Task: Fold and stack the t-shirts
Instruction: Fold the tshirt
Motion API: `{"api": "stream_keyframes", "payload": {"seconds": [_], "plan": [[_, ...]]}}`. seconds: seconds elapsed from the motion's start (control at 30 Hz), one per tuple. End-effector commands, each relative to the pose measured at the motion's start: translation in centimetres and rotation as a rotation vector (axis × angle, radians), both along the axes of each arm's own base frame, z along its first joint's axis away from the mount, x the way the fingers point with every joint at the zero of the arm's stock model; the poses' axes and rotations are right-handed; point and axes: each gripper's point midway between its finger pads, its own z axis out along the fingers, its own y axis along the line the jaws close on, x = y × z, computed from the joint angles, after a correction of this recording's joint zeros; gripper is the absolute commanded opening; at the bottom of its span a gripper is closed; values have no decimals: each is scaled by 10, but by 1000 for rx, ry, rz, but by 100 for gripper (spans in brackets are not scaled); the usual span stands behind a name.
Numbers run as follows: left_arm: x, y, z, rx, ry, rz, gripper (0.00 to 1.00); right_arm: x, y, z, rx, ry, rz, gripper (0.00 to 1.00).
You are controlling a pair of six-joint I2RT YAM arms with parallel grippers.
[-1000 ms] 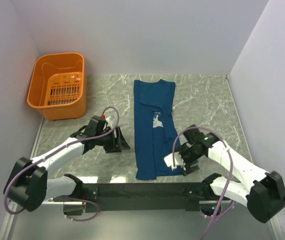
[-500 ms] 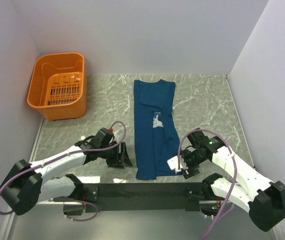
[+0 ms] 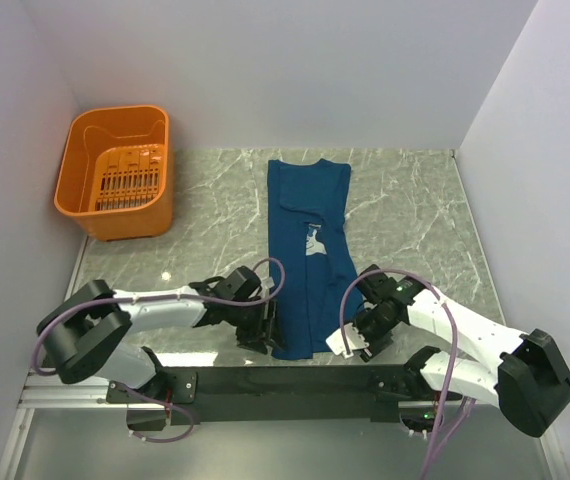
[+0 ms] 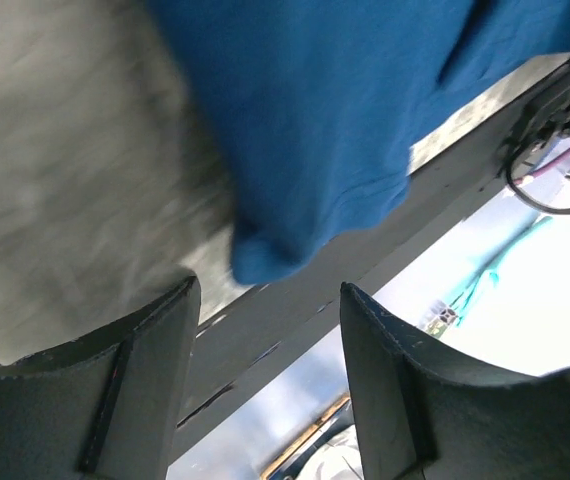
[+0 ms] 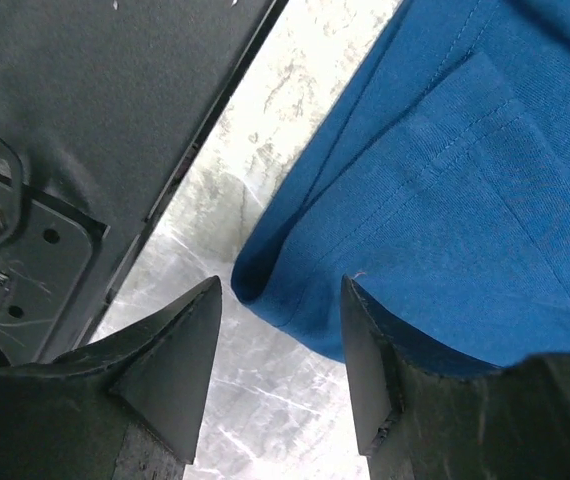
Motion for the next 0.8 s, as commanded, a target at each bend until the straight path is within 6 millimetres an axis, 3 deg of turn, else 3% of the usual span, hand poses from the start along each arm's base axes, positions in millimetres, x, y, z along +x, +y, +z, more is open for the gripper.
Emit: {"api": "stream_keyframes", "payload": {"seconds": [0.0, 0.2, 0.47, 0.57, 0.63, 0.77], "plan": [[8, -23, 7, -45, -30, -22, 64, 5, -1, -4, -12, -45, 40, 57], [3, -28, -5, -8, 7, -50, 58, 5, -6, -14, -35, -52, 31, 54], [-3, -28, -5, -15, 31, -56, 28, 4, -3, -14, -30, -35, 11, 43], [-5, -31, 0, -38, 35, -65, 16, 5, -2, -13, -25, -37, 0, 27], [-5, -34, 5, -63, 27, -69, 6, 5, -2, -13, -25, -36, -7, 22], [-7, -38, 13, -96, 35, -87, 1, 5, -2, -13, -27, -29, -8, 9]]}}
